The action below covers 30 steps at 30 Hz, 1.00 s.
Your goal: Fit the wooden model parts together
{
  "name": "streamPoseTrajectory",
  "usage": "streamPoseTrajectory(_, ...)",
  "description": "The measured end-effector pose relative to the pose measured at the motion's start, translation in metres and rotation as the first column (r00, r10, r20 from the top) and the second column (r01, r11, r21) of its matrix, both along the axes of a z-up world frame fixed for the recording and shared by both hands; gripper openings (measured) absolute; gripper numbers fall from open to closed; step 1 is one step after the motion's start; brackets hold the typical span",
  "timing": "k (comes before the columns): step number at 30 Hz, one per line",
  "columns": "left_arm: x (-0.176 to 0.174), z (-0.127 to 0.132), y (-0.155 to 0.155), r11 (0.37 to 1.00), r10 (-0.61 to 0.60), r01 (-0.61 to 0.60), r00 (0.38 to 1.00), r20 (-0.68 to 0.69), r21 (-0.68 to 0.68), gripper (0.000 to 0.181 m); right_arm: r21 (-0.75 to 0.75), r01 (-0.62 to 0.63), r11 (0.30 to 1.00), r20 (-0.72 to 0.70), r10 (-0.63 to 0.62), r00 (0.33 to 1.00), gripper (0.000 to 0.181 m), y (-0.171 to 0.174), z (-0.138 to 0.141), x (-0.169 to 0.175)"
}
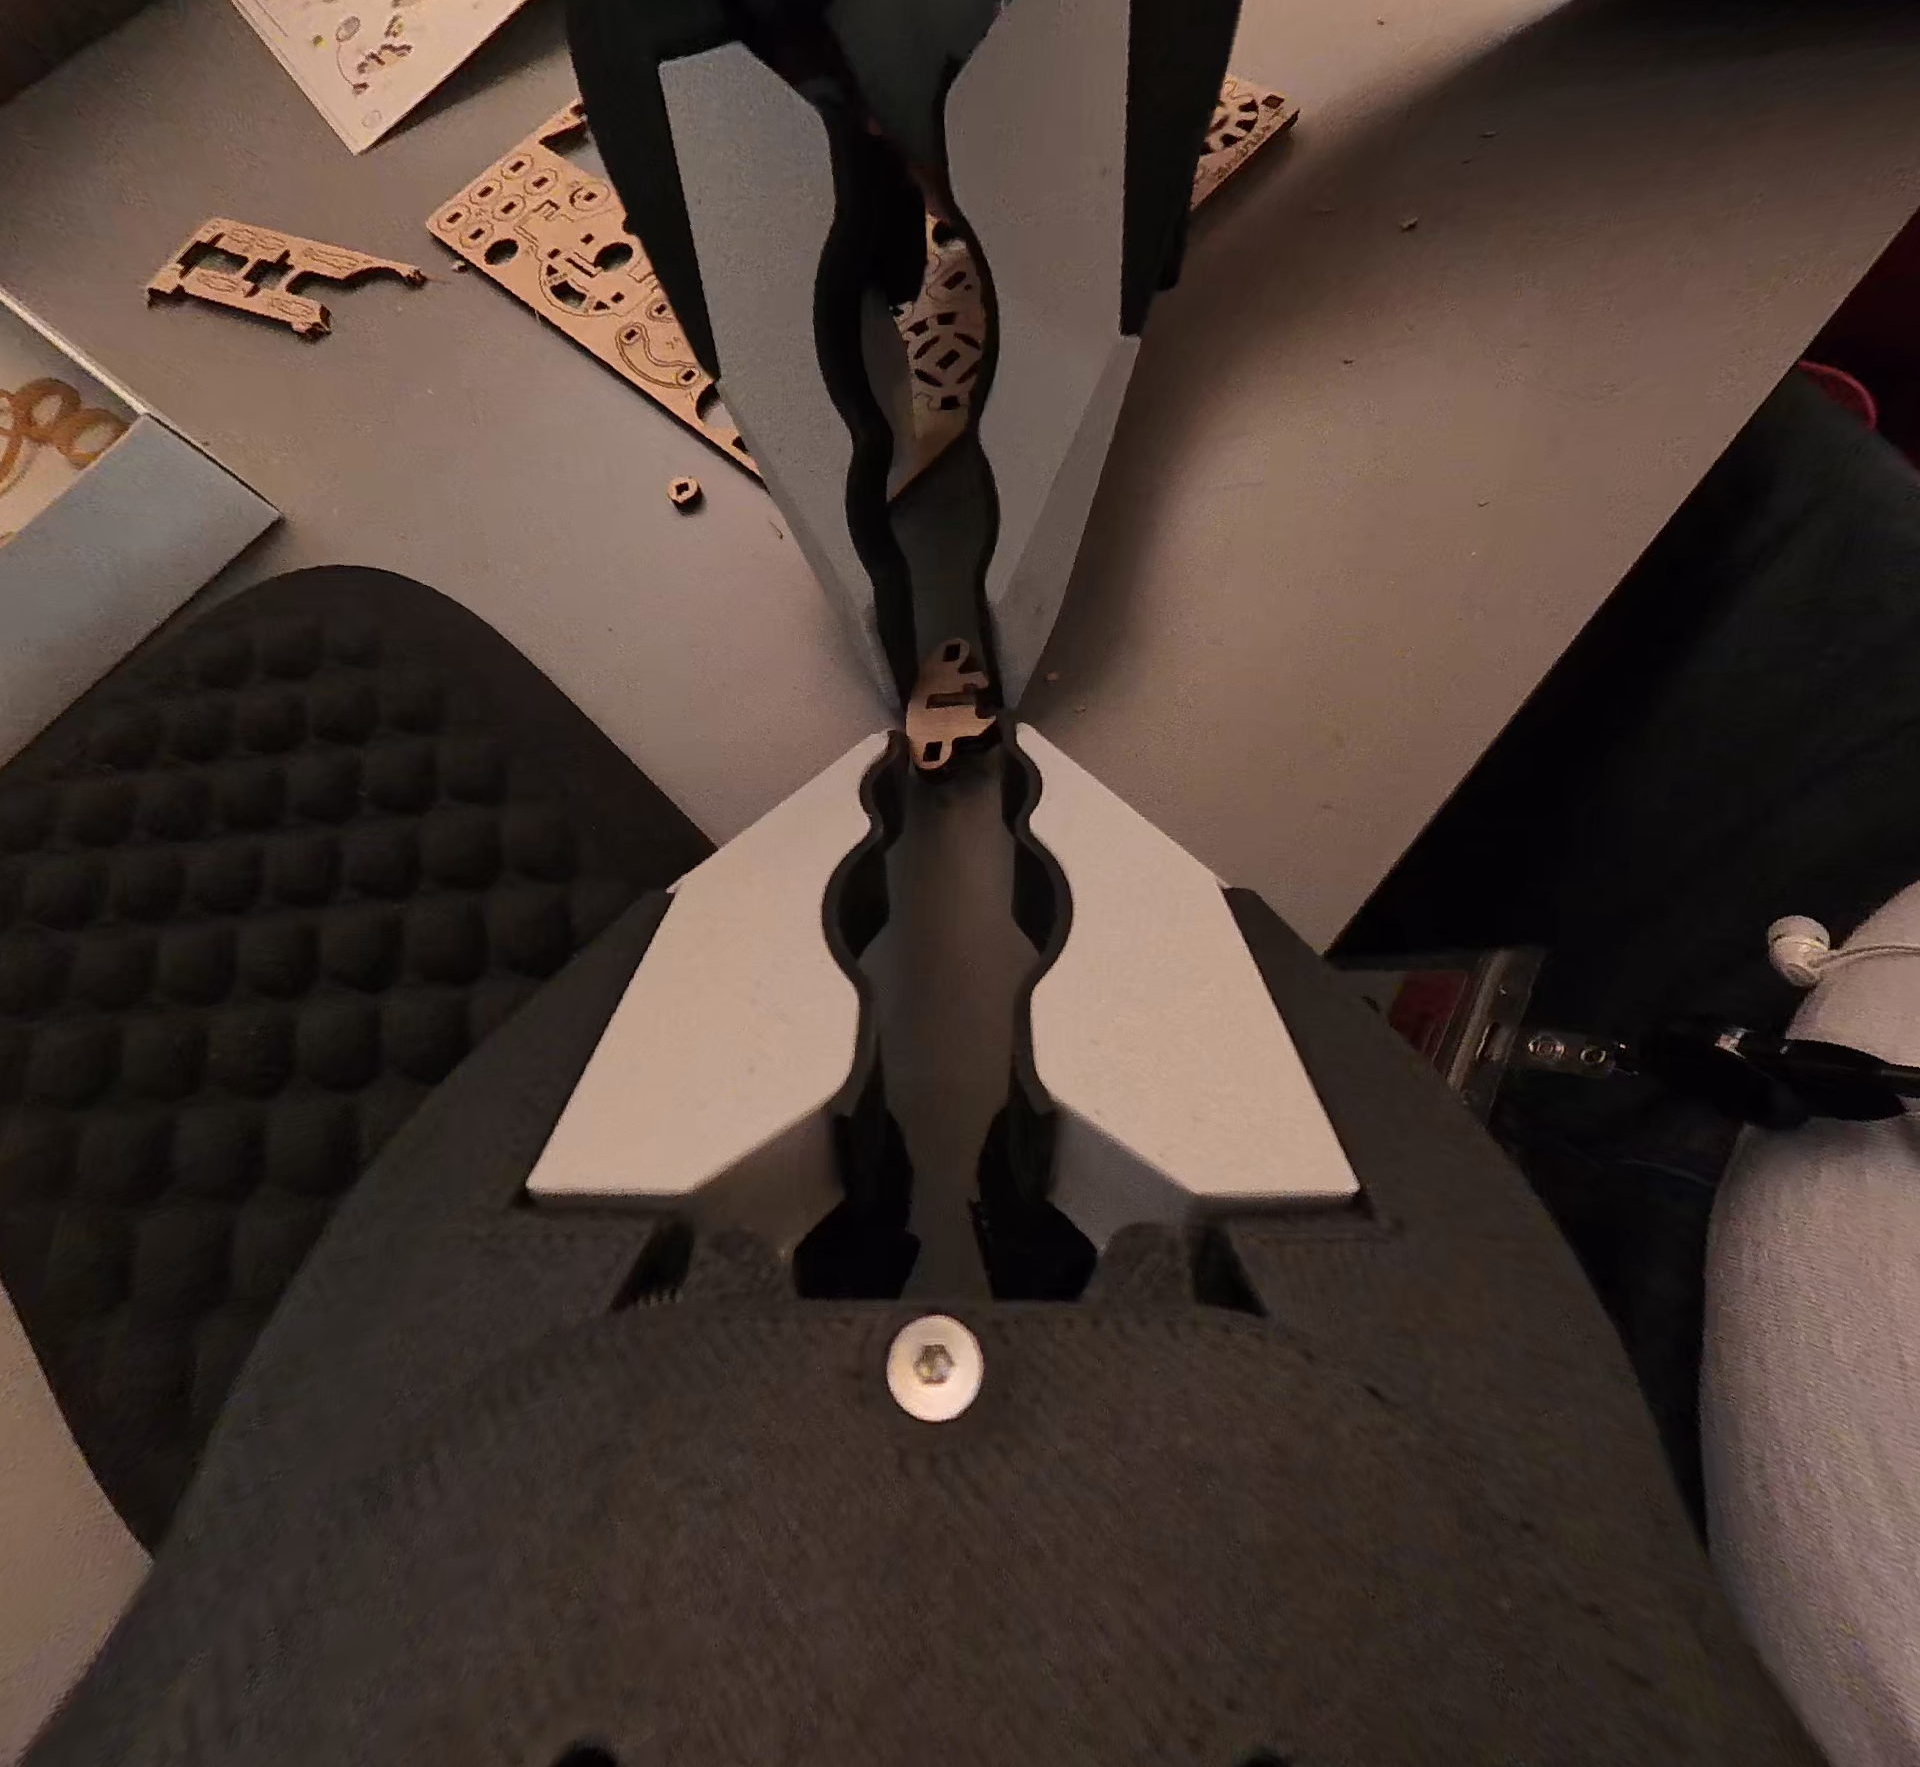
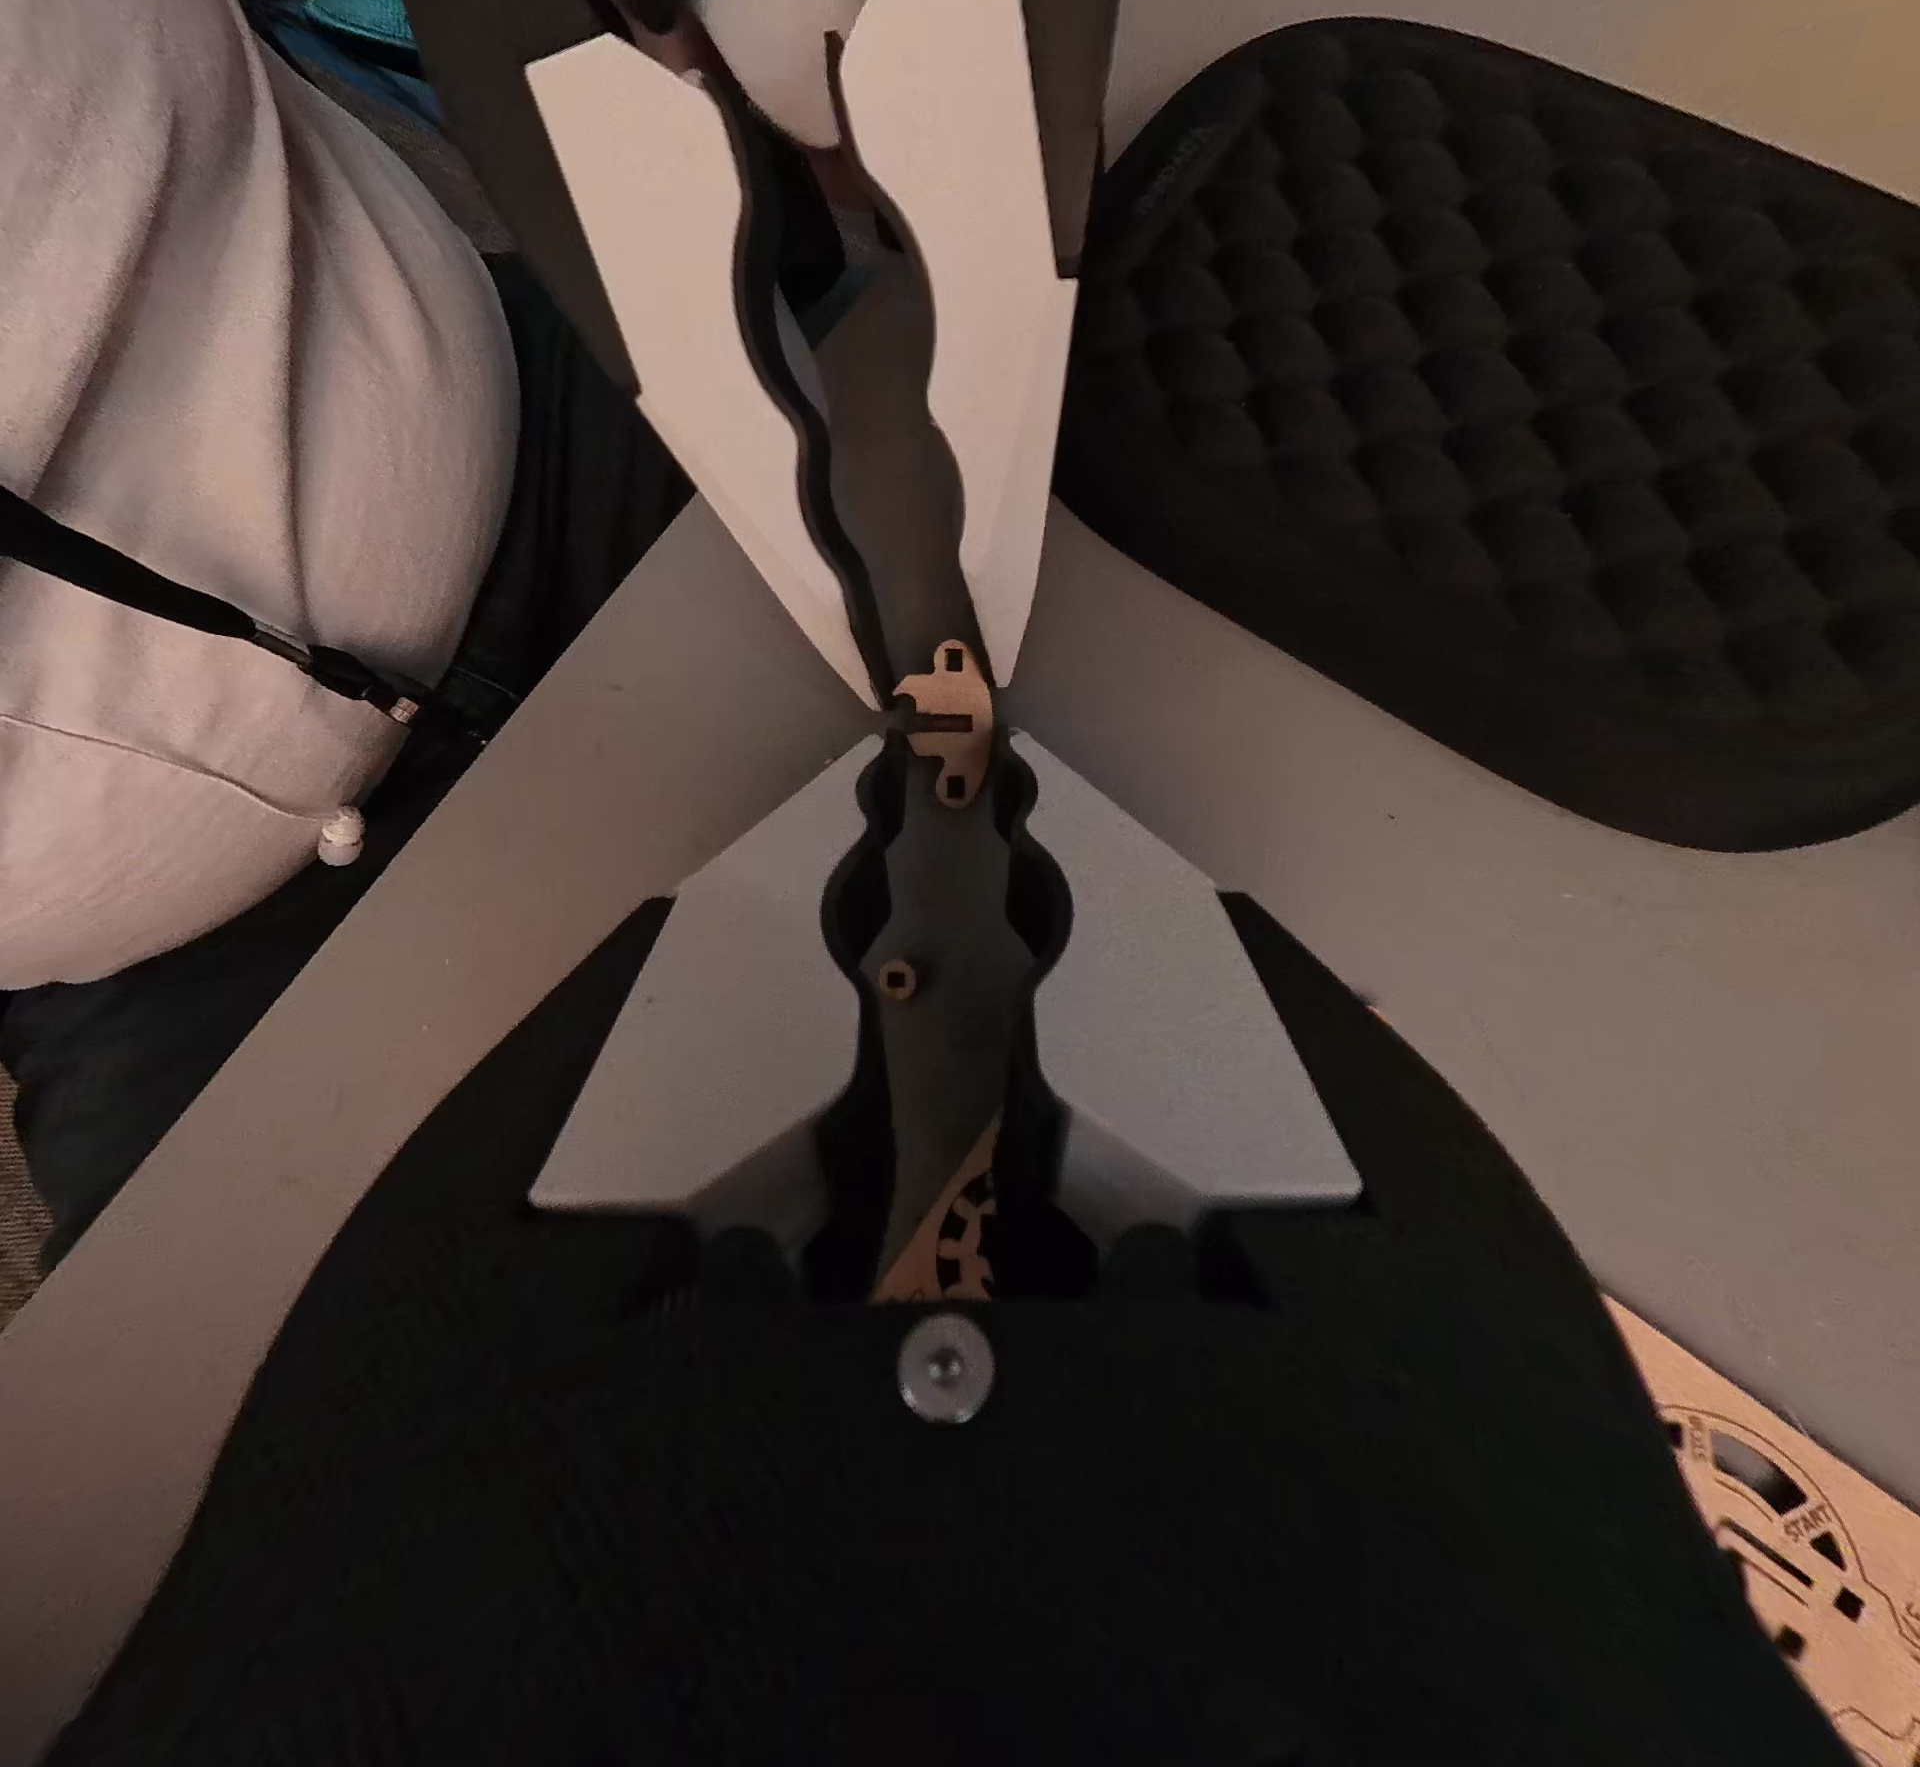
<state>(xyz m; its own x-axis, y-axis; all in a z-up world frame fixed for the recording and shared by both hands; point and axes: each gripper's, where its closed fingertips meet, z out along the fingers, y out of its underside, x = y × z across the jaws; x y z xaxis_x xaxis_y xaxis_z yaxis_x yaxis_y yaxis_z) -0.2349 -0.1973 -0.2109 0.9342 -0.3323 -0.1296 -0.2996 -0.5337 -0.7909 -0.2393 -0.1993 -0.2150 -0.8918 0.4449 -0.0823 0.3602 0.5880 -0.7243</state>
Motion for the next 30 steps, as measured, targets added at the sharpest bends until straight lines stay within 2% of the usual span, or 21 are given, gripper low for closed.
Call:
streamPoseTrajectory(12, -0.002, 0.003, -0.002, 0.999, 0.027, -0.028, 0.999, 0.045, 0.023, 0.02, 0.085, -0.011, 0.996, -0.133, 0.022, 0.991, 0.015, 0.001, 0.01, -0.003)
streamPoseTrajectory(15, -0.004, 0.006, -0.005, 0.999, 0.034, -0.036, 0.994, 0.103, 0.013, 0.022, 0.114, -0.022, 0.993, -0.167, 0.041, 0.985, 0.015, 0.004, 0.012, -0.002)
streamPoseTrajectory(18, -0.006, 0.015, -0.007, 0.999, 0.038, -0.036, 0.975, 0.219, -0.009, 0.026, 0.177, -0.041, 0.983, -0.237, 0.083, 0.968, 0.015, 0.005, 0.016, -0.001)
streamPoseTrajectory(22, 0.0, 0.032, -0.008, 0.998, 0.007, 0.02, 0.89, 0.456, -0.055, 0.033, 0.275, -0.057, 0.96, -0.368, 0.16, 0.916, 0.014, 0.003, 0.025, -0.002)
streamPoseTrajectory(27, 0.003, 0.05, -0.006, 0.992, -0.014, 0.1, 0.688, 0.726, -0.076, 0.031, 0.348, -0.068, 0.935, -0.455, 0.232, 0.86, 0.015, -0.001, 0.03, -0.002)
streamPoseTrajectory(30, -0.002, 0.046, -0.006, 0.983, 0.015, 0.127, 0.669, 0.744, -0.134, 0.025, 0.401, -0.061, 0.914, -0.513, 0.28, 0.811, 0.015, -0.003, 0.037, -0.004)
